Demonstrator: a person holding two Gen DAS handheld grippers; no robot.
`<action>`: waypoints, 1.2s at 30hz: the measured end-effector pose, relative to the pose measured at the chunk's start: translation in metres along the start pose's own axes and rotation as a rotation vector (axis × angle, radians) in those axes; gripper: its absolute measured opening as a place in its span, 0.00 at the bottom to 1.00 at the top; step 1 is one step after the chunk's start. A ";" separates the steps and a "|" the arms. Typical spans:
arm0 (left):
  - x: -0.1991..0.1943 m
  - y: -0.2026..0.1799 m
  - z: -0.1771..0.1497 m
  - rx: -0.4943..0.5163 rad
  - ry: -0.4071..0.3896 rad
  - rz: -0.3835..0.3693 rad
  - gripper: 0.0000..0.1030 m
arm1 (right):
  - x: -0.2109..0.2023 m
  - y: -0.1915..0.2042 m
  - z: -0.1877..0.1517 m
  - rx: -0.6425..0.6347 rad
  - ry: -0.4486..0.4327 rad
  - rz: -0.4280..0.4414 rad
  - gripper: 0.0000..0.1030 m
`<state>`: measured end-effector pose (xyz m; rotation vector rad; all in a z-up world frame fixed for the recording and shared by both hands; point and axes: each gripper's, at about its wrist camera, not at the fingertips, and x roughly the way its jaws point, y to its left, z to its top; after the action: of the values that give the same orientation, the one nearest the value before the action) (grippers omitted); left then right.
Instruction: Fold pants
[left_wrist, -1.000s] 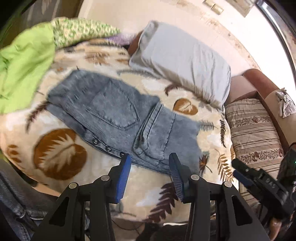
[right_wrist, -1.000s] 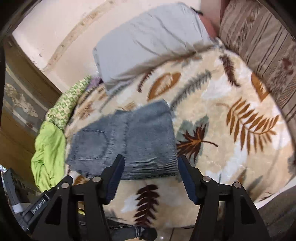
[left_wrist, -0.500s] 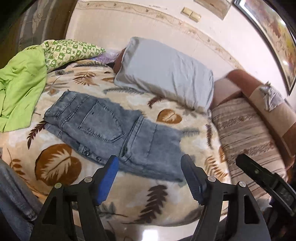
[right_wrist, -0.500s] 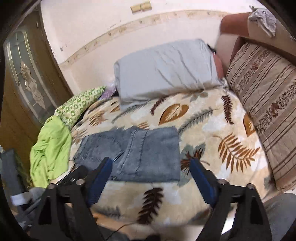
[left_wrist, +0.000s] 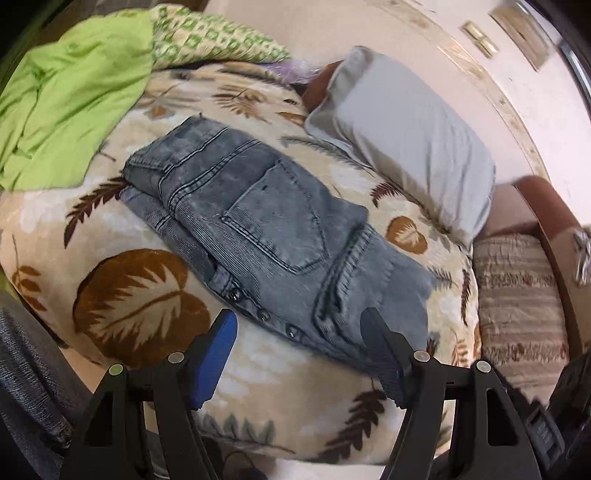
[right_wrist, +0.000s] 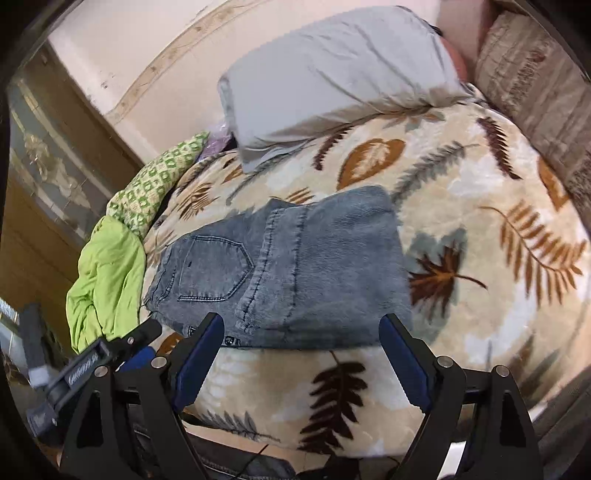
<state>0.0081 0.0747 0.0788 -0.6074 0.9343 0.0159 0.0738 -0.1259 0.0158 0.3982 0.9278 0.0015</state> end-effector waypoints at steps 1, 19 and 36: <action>0.009 0.004 0.005 -0.022 0.007 -0.001 0.67 | 0.004 0.003 0.000 -0.018 0.003 0.000 0.85; 0.051 0.045 0.036 -0.231 0.043 -0.048 0.68 | 0.005 0.043 -0.005 -0.146 -0.021 -0.016 0.85; 0.096 0.123 0.073 -0.451 0.088 0.036 0.66 | 0.092 0.066 0.021 -0.138 0.073 0.128 0.85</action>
<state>0.0875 0.1898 -0.0211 -1.0142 1.0352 0.2393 0.1570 -0.0555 -0.0228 0.3302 0.9669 0.1967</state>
